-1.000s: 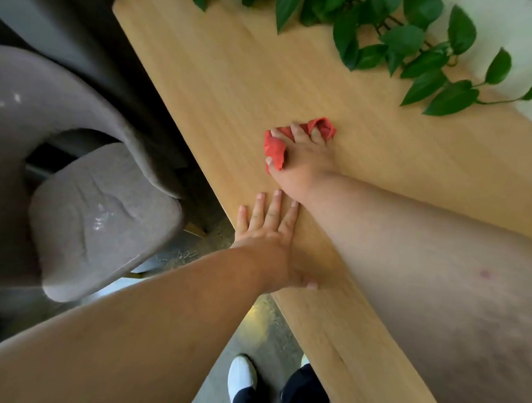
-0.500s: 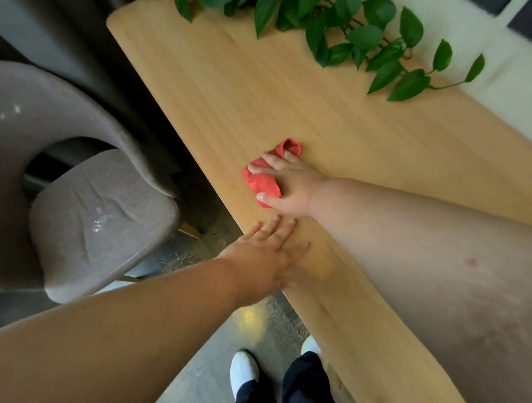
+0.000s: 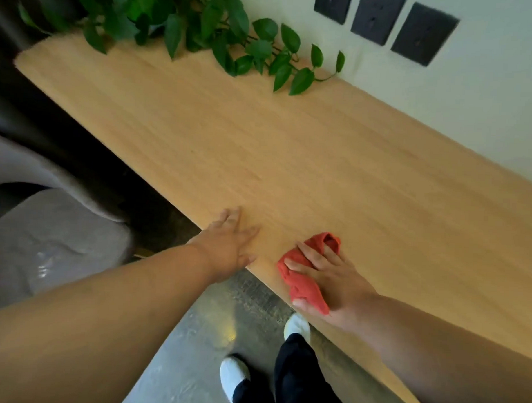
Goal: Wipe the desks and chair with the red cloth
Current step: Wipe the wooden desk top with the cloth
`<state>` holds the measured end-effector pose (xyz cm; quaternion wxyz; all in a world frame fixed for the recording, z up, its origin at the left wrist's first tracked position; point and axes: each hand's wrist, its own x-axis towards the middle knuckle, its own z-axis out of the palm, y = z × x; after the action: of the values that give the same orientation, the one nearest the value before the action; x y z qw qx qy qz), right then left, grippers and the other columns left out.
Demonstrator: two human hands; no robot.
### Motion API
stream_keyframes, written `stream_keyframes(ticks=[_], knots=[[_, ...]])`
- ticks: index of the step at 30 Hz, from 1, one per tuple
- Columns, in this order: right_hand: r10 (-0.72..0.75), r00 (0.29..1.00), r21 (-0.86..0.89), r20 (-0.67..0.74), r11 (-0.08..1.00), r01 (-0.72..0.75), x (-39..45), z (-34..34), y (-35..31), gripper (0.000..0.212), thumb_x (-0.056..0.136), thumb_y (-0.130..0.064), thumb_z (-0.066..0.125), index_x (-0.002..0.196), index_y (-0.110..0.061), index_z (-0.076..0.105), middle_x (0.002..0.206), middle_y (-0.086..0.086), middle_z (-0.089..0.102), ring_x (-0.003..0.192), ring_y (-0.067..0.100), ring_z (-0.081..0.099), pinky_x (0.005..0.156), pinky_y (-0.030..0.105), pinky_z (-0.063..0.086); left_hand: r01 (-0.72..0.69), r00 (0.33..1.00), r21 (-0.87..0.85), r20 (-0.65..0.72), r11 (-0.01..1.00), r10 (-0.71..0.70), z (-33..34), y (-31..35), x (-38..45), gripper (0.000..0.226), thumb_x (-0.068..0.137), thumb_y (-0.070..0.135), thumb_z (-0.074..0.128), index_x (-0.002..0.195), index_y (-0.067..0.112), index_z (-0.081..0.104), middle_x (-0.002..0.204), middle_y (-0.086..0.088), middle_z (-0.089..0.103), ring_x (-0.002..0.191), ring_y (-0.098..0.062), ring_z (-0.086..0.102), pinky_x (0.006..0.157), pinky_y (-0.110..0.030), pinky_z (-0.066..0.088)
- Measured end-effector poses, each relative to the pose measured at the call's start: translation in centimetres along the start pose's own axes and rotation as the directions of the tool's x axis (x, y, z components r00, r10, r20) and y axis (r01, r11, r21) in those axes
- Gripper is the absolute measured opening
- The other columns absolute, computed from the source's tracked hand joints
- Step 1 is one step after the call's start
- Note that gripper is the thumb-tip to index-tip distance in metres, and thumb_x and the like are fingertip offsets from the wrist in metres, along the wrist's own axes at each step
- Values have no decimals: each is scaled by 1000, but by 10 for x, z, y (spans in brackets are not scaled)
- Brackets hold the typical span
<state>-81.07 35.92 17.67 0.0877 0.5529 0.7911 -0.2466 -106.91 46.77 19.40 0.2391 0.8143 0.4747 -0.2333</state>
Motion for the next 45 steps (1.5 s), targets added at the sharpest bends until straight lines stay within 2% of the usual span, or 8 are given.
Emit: stream_keyframes(ticks=[7, 11, 13, 20, 26, 36, 40, 45], knots=[[367, 929, 127, -41, 924, -360, -131, 39, 35, 75, 81, -88, 16, 147, -58, -2, 161, -18, -17, 152, 24, -13, 121, 44, -10, 12, 997, 131, 77, 991, -22, -1, 27, 6, 79, 95, 61, 35, 147, 42, -20, 158, -6, -32, 146, -38, -18, 119, -49, 10], [482, 873, 168, -72, 869, -465, -138, 44, 32, 79, 80, -87, 17, 150, -53, 4, 161, -18, -15, 151, 22, -12, 122, 44, -8, 16, 995, 150, 99, 989, -31, -4, 30, 6, 79, 96, 57, 38, 148, 42, -20, 158, -6, -31, 147, -38, -16, 120, -50, 14], [501, 860, 171, -90, 859, -483, -131, 46, 30, 79, 80, -88, 14, 149, -55, -1, 162, -16, -14, 148, 23, -15, 121, 44, -7, 5, 996, 155, 90, 988, -20, -3, 30, 6, 79, 96, 58, 38, 149, 41, -17, 159, -8, -30, 147, -39, -15, 119, -51, 15], [386, 911, 57, -144, 923, -381, -36, 2, 48, 86, 76, -89, 21, 148, -52, -10, 166, -5, -5, 150, 39, -4, 117, 55, -11, 47, 997, 145, 50, 988, -54, 10, 35, 3, 106, 75, 84, 41, 143, 43, -30, 154, -8, -38, 144, -41, -22, 118, -55, 7], [316, 919, 65, -234, 949, -310, 59, -30, 55, 88, 72, -91, 26, 149, -53, 5, 166, -2, 8, 148, 44, 8, 117, 54, -5, 122, 989, 145, 68, 982, -133, 17, 47, 8, 120, 62, 93, 37, 139, 39, -38, 146, -12, -48, 138, -44, -34, 114, -62, -5], [217, 939, -13, -268, 973, -229, 220, -88, 41, 92, 64, -92, 25, 148, -55, 13, 165, -2, 14, 147, 42, 14, 118, 58, 5, 159, 977, 19, 142, 987, -160, 27, 46, 16, 117, 58, 95, 38, 128, 50, -45, 124, 0, -67, 119, -35, -57, 105, -64, -26], [219, 930, 3, -294, 973, -229, 238, -92, 36, 89, 66, -87, 27, 148, -52, 20, 164, -2, 19, 147, 41, 16, 119, 57, 4, 162, 977, 0, 143, 987, -160, 29, 44, 17, 116, 54, 96, 36, 124, 53, -46, 126, 2, -67, 118, -33, -59, 103, -63, -29], [190, 946, 58, -264, 982, -181, 187, -73, 50, 85, 71, -79, 33, 149, -46, 24, 163, -2, 22, 146, 43, 18, 120, 49, 15, 181, 971, 19, 156, 983, -182, 27, 45, 16, 116, 55, 96, 35, 127, 52, -44, 137, -1, -59, 121, -33, -57, 105, -63, -27]])
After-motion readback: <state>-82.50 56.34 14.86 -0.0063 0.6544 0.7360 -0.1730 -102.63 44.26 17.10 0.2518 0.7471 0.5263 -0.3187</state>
